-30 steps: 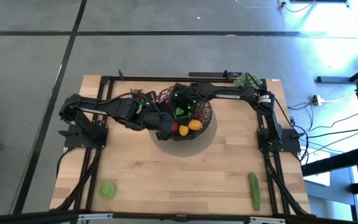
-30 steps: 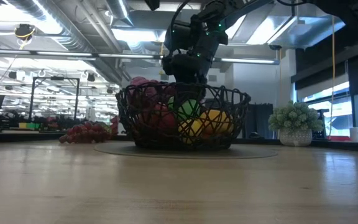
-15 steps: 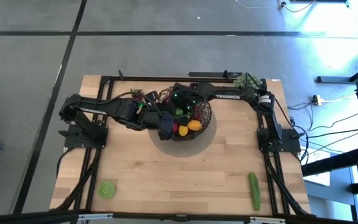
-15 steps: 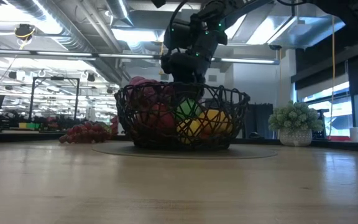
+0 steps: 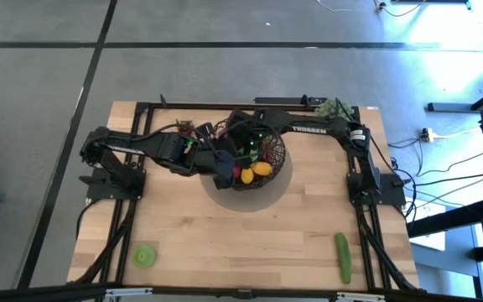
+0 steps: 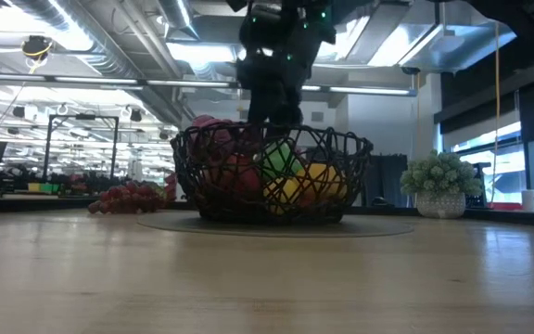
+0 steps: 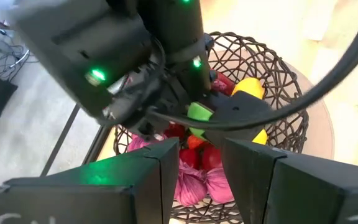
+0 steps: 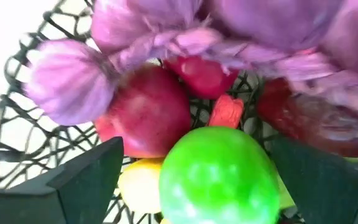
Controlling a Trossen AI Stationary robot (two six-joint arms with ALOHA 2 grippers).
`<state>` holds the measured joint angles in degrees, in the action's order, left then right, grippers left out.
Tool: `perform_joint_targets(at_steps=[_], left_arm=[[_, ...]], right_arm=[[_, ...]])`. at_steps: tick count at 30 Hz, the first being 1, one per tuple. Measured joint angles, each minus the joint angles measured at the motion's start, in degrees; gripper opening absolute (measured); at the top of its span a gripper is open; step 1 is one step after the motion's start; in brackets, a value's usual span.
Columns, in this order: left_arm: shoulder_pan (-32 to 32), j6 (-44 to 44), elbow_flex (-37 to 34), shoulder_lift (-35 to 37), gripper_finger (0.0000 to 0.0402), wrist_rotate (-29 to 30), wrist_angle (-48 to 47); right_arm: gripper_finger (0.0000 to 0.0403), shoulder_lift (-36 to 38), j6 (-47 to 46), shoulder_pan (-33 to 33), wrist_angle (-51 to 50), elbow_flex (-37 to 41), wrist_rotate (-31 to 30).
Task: Build produce basket
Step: Put the green apple into the wire basket, then put the cucumber into the wire basket
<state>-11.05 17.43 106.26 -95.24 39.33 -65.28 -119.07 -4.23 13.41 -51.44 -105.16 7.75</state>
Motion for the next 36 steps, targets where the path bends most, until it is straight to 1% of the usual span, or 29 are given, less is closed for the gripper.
perform_joint_targets(at_steps=[4, 8, 14, 18, 22, 28, 34, 36], left_arm=[[-0.02, 0.00, 0.00, 0.00, 0.0110, -0.02, 0.00], [-0.02, 0.00, 0.00, 0.00, 0.0110, -0.02, 0.02], [0.00, 0.00, 0.00, 0.00, 0.0110, 0.00, 0.02], [-0.02, 0.00, 0.00, 0.00, 0.0110, -0.02, 0.02], [-0.02, 0.00, 0.00, 0.00, 0.0110, 0.00, 0.02], [-0.02, 0.00, 0.00, 0.00, 0.0110, 0.00, 0.04], [-0.02, 0.00, 0.00, 0.00, 0.0110, 0.00, 0.06], [-0.04, 0.00, 0.00, 0.00, 0.0110, -0.02, 0.09]], right_arm=[[0.0400, 0.04, -0.37, -0.15, -4.53, -4.10, -0.12], [0.0400, 0.02, -3.16, -0.44, -8.99, -7.33, -0.56], [0.0400, 0.02, -3.05, -0.52, -14.39, -11.47, -0.59], [0.0400, 0.02, -3.07, -0.55, -20.82, -14.37, -0.61], [0.0400, 0.02, -4.51, -0.61, -24.91, -16.80, -0.59], [0.0400, 0.02, -2.72, -1.20, -29.57, -20.80, -0.61], [0.0400, 0.36, -0.45, -3.70, -34.08, -26.26, -0.81], [0.0400, 1.47, 0.02, -4.90, -34.64, -26.67, -2.66]])
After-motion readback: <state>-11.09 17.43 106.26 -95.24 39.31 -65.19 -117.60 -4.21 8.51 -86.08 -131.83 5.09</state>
